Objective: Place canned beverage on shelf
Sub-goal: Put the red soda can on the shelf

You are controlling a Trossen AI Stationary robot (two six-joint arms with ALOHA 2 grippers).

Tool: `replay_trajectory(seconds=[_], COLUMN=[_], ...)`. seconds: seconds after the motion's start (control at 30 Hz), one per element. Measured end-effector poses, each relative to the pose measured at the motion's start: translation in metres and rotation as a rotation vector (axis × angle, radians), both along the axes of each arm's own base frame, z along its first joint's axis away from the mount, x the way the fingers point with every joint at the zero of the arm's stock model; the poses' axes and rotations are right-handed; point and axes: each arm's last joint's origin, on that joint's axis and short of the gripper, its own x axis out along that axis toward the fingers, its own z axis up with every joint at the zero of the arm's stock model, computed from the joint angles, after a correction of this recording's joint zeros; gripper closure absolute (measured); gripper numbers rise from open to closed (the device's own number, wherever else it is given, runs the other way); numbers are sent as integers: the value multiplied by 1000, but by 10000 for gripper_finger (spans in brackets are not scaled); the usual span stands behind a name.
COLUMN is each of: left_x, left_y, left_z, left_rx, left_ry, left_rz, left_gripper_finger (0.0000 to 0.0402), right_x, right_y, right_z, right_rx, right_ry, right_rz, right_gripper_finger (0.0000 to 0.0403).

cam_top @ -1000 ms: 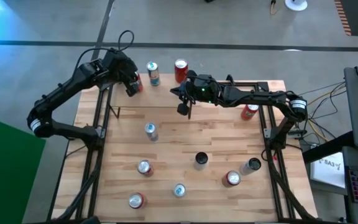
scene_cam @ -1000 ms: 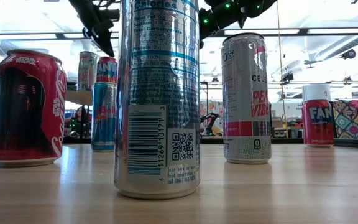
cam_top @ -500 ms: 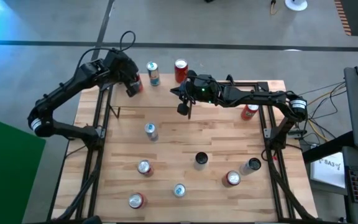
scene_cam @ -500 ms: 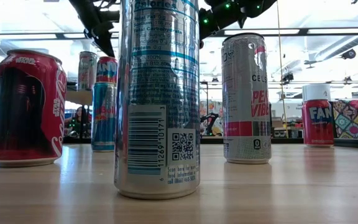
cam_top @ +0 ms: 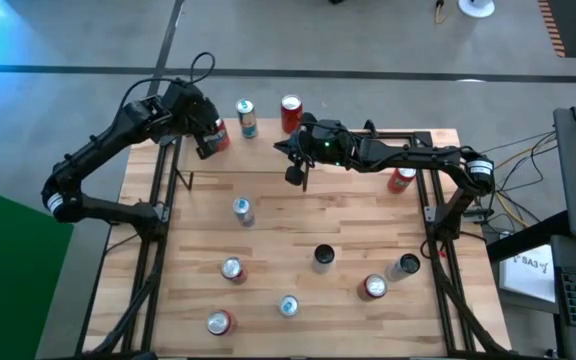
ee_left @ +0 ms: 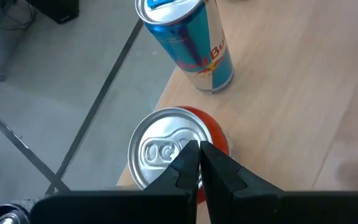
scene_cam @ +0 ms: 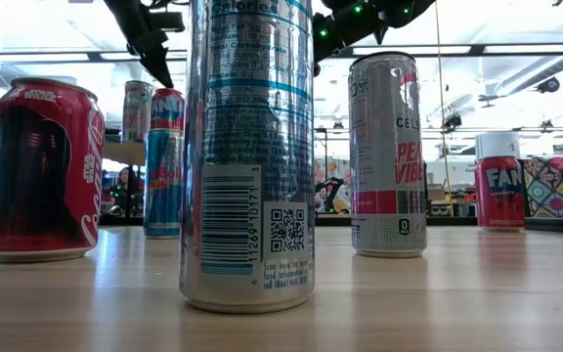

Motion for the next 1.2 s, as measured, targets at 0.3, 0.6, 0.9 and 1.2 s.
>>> replay_trajectory(seconds=[0.3, 0.6, 0.9, 1.2], left_x=[-5, -24, -21, -15], left_y=[-4, -29, -33, -25], left_z=[6, 17, -17, -48], left_rx=[24, -97, -264, -220], left_ry=[-17, -173, -129, -69], left_rz=[-9, -102, -148, -67], left_gripper_finger=[402, 402, 402, 402], right_x=[0, 0, 0, 0], right_y=[0, 0, 0, 0], right_z=[0, 0, 0, 0], right_rx=[0, -3, -7, -3], right_ry=[0, 1, 2, -4], right_rz=[0, 1, 2, 0], right_gripper_finger=[390, 390, 390, 390])
